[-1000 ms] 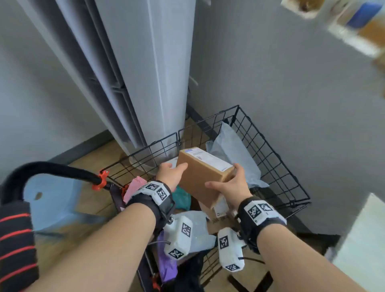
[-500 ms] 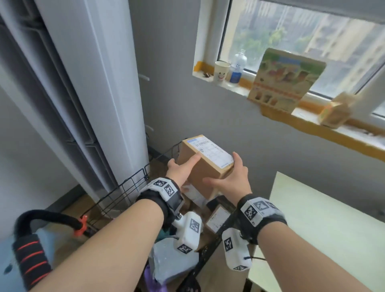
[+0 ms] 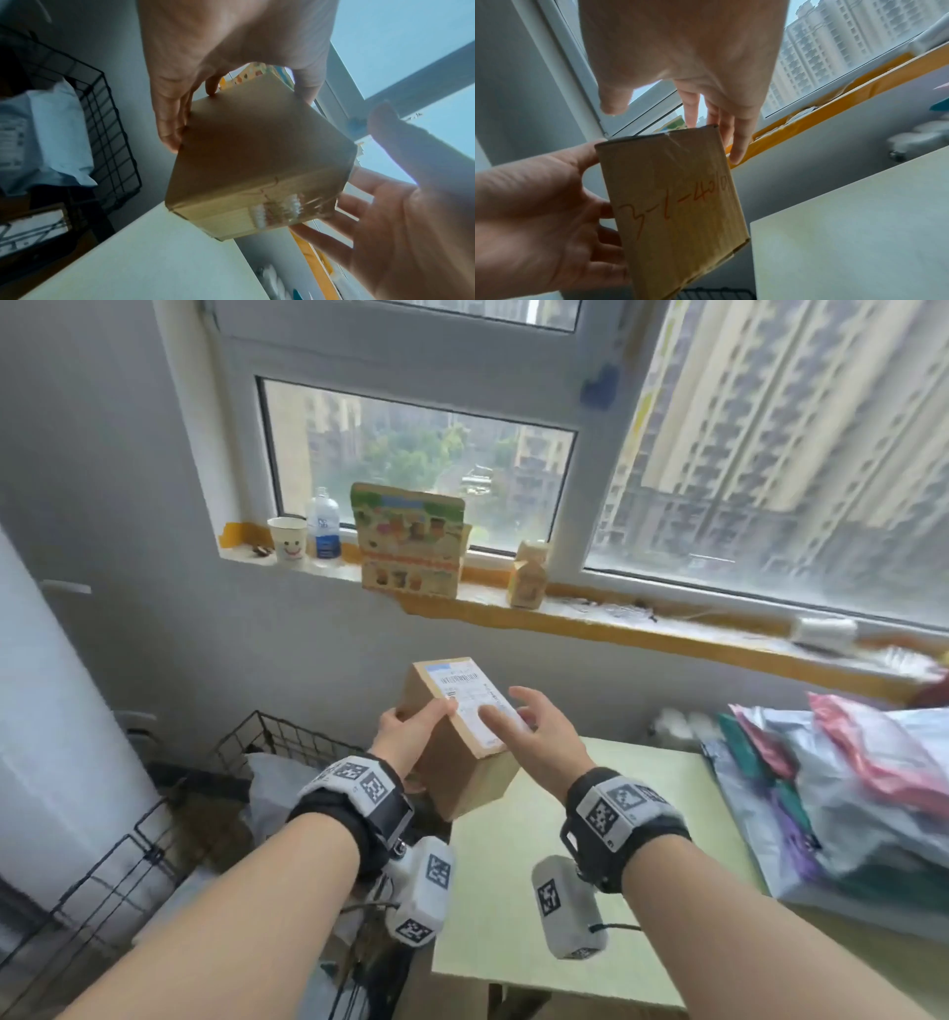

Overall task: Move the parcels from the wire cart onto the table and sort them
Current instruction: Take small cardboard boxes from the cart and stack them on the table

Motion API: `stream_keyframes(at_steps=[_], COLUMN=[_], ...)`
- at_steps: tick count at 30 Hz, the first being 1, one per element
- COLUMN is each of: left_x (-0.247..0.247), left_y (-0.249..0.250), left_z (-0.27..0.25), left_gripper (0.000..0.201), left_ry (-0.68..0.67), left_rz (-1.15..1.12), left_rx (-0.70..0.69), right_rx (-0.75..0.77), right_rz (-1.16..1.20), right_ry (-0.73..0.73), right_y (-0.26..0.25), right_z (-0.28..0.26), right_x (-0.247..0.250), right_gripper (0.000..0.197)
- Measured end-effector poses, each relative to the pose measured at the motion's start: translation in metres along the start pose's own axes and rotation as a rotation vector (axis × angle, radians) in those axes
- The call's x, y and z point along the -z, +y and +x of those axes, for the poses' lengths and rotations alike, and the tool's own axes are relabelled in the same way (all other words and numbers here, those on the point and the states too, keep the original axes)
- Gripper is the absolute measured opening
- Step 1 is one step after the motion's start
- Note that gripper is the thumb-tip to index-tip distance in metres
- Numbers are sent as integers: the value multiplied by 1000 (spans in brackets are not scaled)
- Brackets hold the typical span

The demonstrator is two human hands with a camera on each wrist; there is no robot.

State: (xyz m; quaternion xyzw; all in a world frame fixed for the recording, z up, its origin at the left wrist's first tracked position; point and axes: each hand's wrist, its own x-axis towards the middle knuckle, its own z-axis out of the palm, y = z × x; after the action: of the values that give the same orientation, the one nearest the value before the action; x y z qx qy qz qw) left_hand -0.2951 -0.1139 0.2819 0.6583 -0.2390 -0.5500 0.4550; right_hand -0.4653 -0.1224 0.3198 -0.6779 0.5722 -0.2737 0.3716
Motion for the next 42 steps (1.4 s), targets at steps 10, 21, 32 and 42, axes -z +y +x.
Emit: stream_keyframes(at_steps=[10, 21, 32, 42], left_x=[-174, -316, -385, -421], left_y=[-4, -42, -80, -74], left_z=[17, 65, 90, 129], left_gripper=[99, 72, 49, 54], left_ry=[-210, -305, -381, -389], left_rz=[129, 150, 114, 281], left_rx=[63, 151, 166, 81], right_rx=[-173, -320, -375, -375], right_rz=[-72, -140, -426, -725], right_ry=[106, 106, 3, -70], right_y=[106, 220, 270, 269], right_z=[20, 62, 89, 134], right_x=[138, 210, 224, 237], right_gripper=[48, 48, 53, 23])
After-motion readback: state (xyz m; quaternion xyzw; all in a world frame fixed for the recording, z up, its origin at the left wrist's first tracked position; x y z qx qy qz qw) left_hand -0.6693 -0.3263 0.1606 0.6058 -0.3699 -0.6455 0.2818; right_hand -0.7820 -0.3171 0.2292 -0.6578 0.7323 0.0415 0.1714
